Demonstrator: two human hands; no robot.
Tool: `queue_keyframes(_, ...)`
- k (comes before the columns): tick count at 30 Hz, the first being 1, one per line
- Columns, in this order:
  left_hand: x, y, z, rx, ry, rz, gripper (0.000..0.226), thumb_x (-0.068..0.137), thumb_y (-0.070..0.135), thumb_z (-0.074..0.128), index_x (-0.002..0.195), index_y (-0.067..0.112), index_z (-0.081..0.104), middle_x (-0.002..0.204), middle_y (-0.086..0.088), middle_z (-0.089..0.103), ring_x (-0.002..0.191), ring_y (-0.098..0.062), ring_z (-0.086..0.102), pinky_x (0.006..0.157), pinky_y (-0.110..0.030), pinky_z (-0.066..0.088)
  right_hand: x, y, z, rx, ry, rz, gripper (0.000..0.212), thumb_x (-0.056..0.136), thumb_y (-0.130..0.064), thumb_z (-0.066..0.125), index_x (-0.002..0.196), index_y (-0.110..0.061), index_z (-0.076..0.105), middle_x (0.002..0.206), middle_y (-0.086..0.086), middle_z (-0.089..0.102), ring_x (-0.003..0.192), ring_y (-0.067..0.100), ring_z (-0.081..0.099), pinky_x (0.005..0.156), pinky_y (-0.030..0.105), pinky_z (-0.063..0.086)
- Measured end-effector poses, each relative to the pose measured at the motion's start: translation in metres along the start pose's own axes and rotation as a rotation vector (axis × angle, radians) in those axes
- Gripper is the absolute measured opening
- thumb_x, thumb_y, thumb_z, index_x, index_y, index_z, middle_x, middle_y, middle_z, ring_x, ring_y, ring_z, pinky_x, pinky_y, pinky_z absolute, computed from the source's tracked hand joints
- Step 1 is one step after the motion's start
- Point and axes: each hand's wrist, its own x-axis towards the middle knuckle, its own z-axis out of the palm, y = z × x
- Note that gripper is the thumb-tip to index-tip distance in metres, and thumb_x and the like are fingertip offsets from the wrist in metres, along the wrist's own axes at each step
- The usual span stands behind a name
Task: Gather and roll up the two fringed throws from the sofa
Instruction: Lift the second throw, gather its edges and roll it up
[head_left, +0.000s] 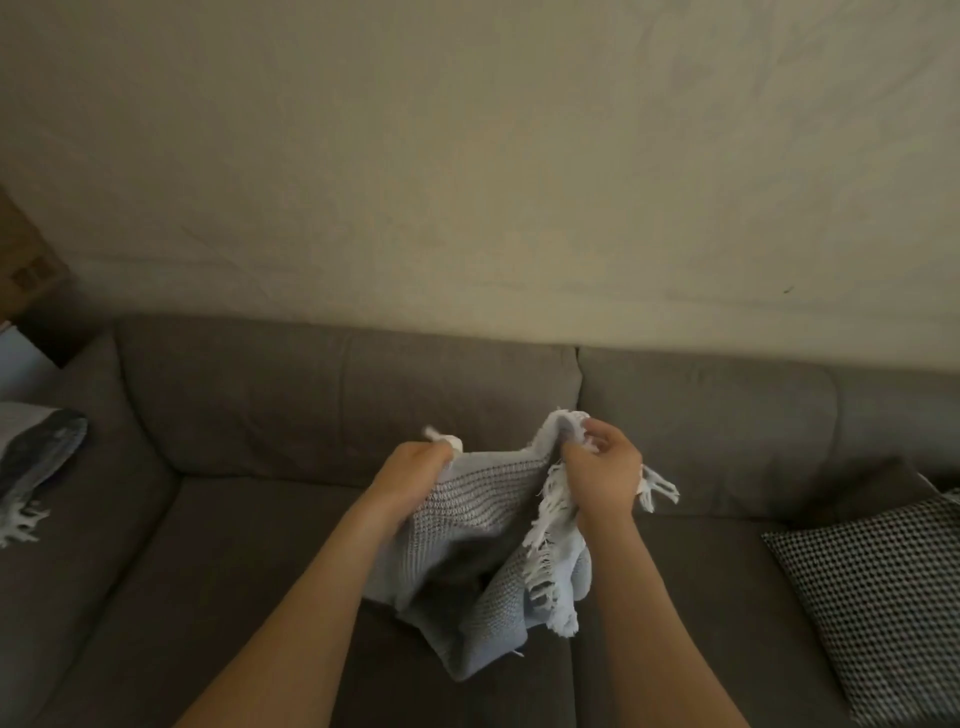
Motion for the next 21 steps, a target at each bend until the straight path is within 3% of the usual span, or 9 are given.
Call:
queue_keyframes(2, 0.000, 0.000, 0.002, -0.088, -0.043, -0.002, 0.028, 0.089, 0.038, 0.072, 0.098, 0.011, 0.077, 0.094, -0.009, 0.081, 0.087, -0.022, 0.075, 0.081, -0.040, 0.055, -0.001, -0.003, -0.003, -0.004, -0.095, -0.064, 0.042, 0.088, -0.013, 0.075, 0.126, -0.026, 0.063, 0.108, 0.000, 0.068, 0.080, 0.010, 0.070, 0.068, 0.030, 0.059)
queue_keyframes(4, 0.001, 0.000, 0.008, -0.114, 0.107, 0.092, 0.024, 0.083, 0.031, 0.081, 0.101, 0.017, 0.073, 0.101, -0.007, 0.079, 0.093, -0.022, 0.076, 0.086, -0.043, 0.059, -0.007, -0.010, -0.005, 0.057, -0.249, -0.130, 0.054, 0.084, 0.008, 0.066, 0.123, -0.029, 0.061, 0.104, 0.003, 0.065, 0.069, 0.010, 0.064, 0.059, 0.027, 0.056)
queue_keyframes(6, 0.000, 0.003, 0.013, -0.118, 0.177, 0.186, 0.028, 0.083, 0.024, 0.081, 0.108, 0.027, 0.068, 0.108, -0.001, 0.077, 0.101, -0.022, 0.074, 0.091, -0.047, 0.060, -0.013, -0.015, -0.006, 0.180, -0.428, -0.163, 0.059, 0.079, 0.020, 0.058, 0.115, -0.027, 0.065, 0.097, 0.007, 0.059, 0.070, 0.021, 0.054, 0.059, 0.034, 0.049)
queue_keyframes(9, -0.002, 0.009, 0.025, -0.048, -0.137, 0.330, 0.047, 0.093, 0.016, 0.078, 0.135, 0.033, 0.065, 0.126, 0.006, 0.075, 0.117, -0.012, 0.072, 0.102, -0.040, 0.058, -0.022, -0.023, -0.011, 0.457, -0.749, -0.134, 0.052, 0.074, 0.026, 0.050, 0.109, -0.011, 0.063, 0.085, 0.003, 0.056, 0.070, 0.020, 0.055, 0.060, 0.031, 0.050)
queue_keyframes(12, -0.012, 0.018, 0.038, 0.104, -0.365, 0.405, 0.029, 0.100, 0.016, 0.072, 0.127, 0.028, 0.073, 0.122, 0.006, 0.078, 0.117, -0.012, 0.072, 0.103, -0.033, 0.055, -0.027, -0.033, -0.014, 0.503, -0.973, -0.177, 0.048, 0.071, 0.023, 0.050, 0.107, -0.007, 0.058, 0.090, 0.006, 0.051, 0.071, 0.016, 0.053, 0.055, 0.026, 0.047)
queue_keyframes(14, -0.011, 0.019, 0.042, 0.154, -0.356, 0.424, 0.021, 0.101, 0.018, 0.069, 0.119, 0.027, 0.076, 0.116, 0.006, 0.079, 0.111, -0.010, 0.074, 0.098, -0.030, 0.056, -0.023, -0.034, -0.015, 0.484, -0.998, -0.206, 0.047, 0.069, 0.022, 0.053, 0.105, -0.008, 0.058, 0.098, 0.011, 0.048, 0.076, 0.021, 0.050, 0.058, 0.029, 0.047)
queue_keyframes(17, -0.004, 0.016, 0.038, 0.249, -0.207, 0.439, 0.017, 0.104, 0.023, 0.062, 0.111, 0.028, 0.077, 0.104, 0.006, 0.080, 0.099, -0.011, 0.076, 0.094, -0.045, 0.060, -0.019, -0.032, -0.019, 0.462, -0.976, -0.213, 0.044, 0.072, 0.021, 0.060, 0.105, -0.008, 0.059, 0.105, 0.014, 0.051, 0.087, 0.029, 0.053, 0.066, 0.035, 0.051)
queue_keyframes(19, 0.001, 0.012, 0.035, 0.236, -0.073, 0.417, 0.021, 0.106, 0.020, 0.055, 0.111, 0.026, 0.075, 0.099, 0.000, 0.078, 0.092, -0.019, 0.074, 0.091, -0.055, 0.058, -0.017, -0.029, -0.022, 0.381, -0.891, -0.209, 0.042, 0.075, 0.018, 0.071, 0.102, -0.013, 0.063, 0.105, 0.009, 0.057, 0.092, 0.026, 0.060, 0.071, 0.034, 0.055)
queue_keyframes(21, 0.004, 0.012, 0.033, 0.185, 0.024, 0.398, 0.025, 0.105, 0.018, 0.050, 0.118, 0.026, 0.071, 0.100, -0.008, 0.075, 0.093, -0.028, 0.071, 0.090, -0.056, 0.056, -0.013, -0.026, -0.022, 0.176, -0.768, -0.260, 0.041, 0.074, 0.003, 0.086, 0.101, -0.023, 0.068, 0.108, -0.001, 0.065, 0.101, 0.020, 0.066, 0.082, 0.035, 0.057)
